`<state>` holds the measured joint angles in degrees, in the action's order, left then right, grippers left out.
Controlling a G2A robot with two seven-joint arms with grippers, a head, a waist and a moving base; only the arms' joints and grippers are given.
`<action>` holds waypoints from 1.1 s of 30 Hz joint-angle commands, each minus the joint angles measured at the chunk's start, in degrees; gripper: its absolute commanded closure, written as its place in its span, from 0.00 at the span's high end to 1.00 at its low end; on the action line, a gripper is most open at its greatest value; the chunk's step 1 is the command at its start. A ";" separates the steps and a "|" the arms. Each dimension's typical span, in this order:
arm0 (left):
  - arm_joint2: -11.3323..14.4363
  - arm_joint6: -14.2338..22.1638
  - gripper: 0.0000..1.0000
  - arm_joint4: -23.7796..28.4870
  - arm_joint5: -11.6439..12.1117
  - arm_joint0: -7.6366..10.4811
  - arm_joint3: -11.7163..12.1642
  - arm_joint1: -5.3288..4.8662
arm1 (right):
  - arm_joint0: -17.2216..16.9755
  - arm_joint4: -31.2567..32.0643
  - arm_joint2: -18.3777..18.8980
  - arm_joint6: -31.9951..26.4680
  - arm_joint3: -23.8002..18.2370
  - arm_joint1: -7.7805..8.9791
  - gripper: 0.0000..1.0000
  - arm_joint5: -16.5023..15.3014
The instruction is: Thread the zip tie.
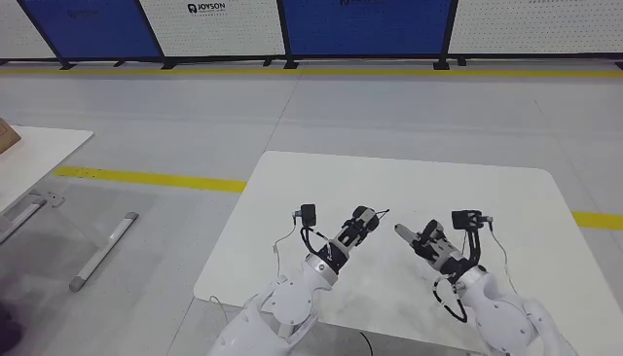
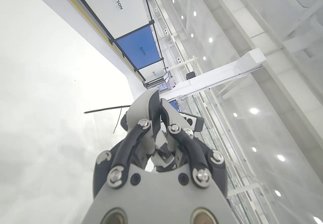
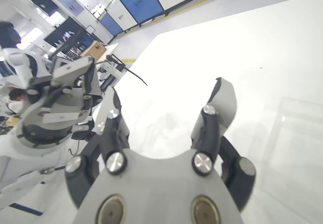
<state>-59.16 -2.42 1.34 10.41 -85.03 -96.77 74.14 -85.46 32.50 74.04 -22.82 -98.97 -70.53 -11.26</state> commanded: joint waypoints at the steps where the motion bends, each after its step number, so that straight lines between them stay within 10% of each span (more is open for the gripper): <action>1: -0.24 -0.13 0.00 0.01 0.31 -0.23 0.05 -0.03 | -1.98 -2.00 3.62 1.58 -1.31 0.34 1.00 0.18; 8: -0.73 -0.40 0.00 -0.54 0.88 -0.61 0.41 -0.07 | -7.36 -8.28 13.02 4.84 -5.20 1.07 1.00 2.48; 33: -0.16 -2.71 0.00 -5.29 -1.57 -0.16 1.58 0.02 | -7.58 -9.06 13.30 3.95 -5.49 1.12 1.00 2.46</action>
<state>-59.56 -3.89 -2.27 9.51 -85.31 -95.55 74.09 -93.04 23.44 87.34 -18.87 -104.46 -69.41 -8.81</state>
